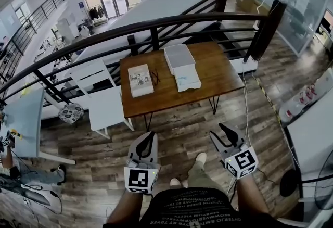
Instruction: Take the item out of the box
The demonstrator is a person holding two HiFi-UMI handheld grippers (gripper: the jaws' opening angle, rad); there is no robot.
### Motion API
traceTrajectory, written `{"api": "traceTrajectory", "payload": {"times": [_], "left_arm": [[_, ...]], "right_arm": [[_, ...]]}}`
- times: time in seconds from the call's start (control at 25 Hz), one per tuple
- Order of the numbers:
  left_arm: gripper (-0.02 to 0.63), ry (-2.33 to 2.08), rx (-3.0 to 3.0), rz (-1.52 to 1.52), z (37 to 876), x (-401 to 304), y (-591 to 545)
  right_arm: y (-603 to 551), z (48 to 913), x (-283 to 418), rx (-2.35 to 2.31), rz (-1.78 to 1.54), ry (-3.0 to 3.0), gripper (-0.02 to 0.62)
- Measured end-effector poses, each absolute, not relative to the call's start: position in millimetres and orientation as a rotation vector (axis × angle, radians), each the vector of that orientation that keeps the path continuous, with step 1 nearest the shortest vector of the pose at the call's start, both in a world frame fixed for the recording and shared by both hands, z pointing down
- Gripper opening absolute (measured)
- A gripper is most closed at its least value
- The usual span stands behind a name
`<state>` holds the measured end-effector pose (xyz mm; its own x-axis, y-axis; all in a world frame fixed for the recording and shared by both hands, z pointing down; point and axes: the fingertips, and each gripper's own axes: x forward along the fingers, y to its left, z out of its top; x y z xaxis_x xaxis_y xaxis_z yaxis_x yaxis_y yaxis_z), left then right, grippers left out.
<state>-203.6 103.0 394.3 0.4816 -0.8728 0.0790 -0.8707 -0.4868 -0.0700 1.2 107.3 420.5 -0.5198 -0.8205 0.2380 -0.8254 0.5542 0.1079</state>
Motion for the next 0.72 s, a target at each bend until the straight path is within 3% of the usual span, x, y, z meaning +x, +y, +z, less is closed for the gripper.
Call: {"api": "traceTrajectory", "payload": {"times": [0.72], "left_arm": [[0.006, 1.644, -2.665, -0.194, 412, -169, 23]], "right_arm": [[14, 441, 36, 1.283, 0.060, -2.568, 0.154]]}}
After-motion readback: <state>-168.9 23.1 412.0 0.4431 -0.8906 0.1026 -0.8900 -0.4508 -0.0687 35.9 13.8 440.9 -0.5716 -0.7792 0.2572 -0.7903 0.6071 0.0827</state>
